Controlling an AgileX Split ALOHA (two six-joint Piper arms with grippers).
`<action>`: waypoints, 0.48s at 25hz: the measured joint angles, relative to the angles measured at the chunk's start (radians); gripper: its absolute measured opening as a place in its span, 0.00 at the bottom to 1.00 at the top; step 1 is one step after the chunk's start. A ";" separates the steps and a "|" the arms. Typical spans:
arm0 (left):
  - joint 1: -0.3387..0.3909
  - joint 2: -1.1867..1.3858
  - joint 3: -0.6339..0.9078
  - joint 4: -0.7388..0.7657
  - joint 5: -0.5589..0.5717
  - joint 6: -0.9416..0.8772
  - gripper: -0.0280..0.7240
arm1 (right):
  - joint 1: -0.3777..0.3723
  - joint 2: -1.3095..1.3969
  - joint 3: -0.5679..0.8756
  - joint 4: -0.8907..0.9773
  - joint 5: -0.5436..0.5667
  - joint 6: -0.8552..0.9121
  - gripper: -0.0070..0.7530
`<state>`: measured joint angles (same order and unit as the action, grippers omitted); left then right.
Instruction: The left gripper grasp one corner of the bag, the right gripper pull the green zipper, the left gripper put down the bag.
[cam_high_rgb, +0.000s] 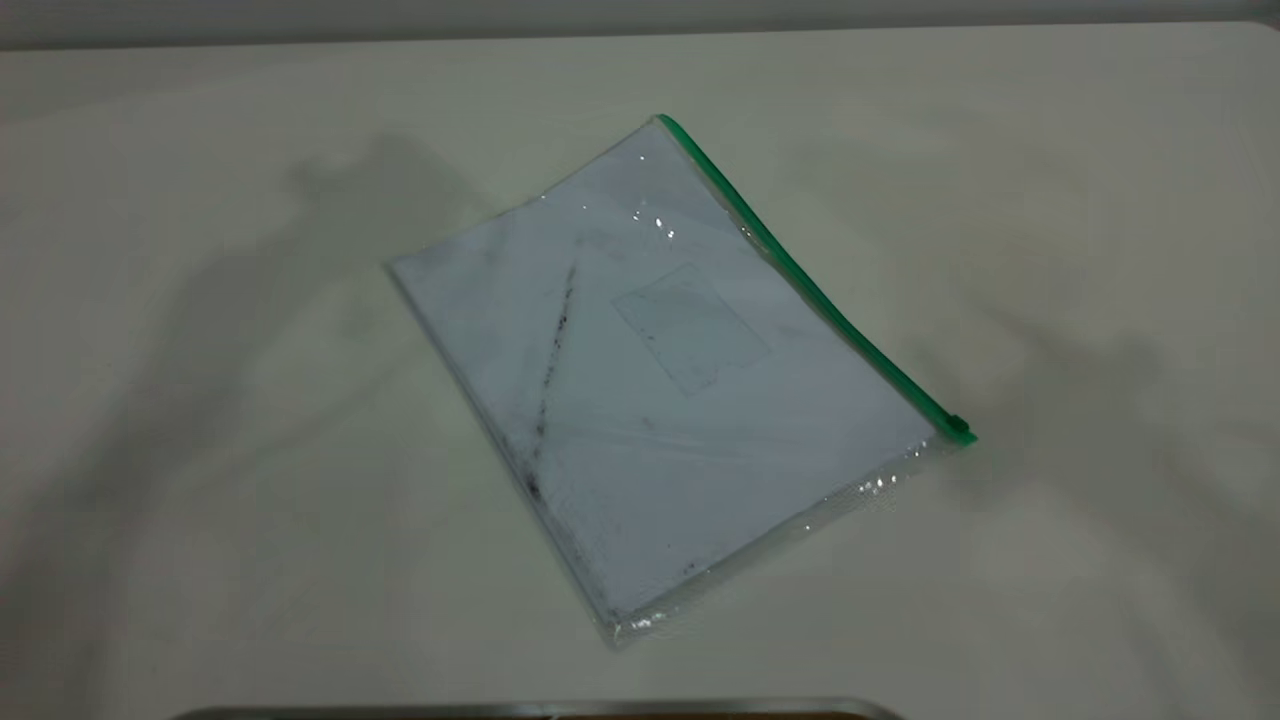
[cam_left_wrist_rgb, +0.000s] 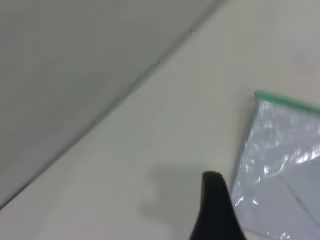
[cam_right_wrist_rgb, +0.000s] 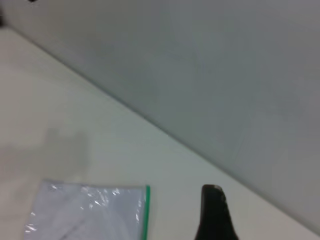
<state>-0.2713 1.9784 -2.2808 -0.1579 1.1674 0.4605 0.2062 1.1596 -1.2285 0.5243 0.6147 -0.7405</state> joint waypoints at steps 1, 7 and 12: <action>0.000 -0.032 0.000 0.011 0.000 -0.015 0.81 | 0.000 -0.049 0.000 -0.002 0.040 0.016 0.73; 0.000 -0.183 0.002 0.127 0.001 -0.171 0.81 | 0.000 -0.275 0.001 -0.040 0.262 0.127 0.73; 0.000 -0.302 0.009 0.172 0.001 -0.336 0.81 | 0.000 -0.410 0.031 -0.083 0.440 0.231 0.73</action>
<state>-0.2713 1.6764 -2.2722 0.0146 1.1682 0.1242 0.2062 0.7497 -1.1972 0.4410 1.0548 -0.5099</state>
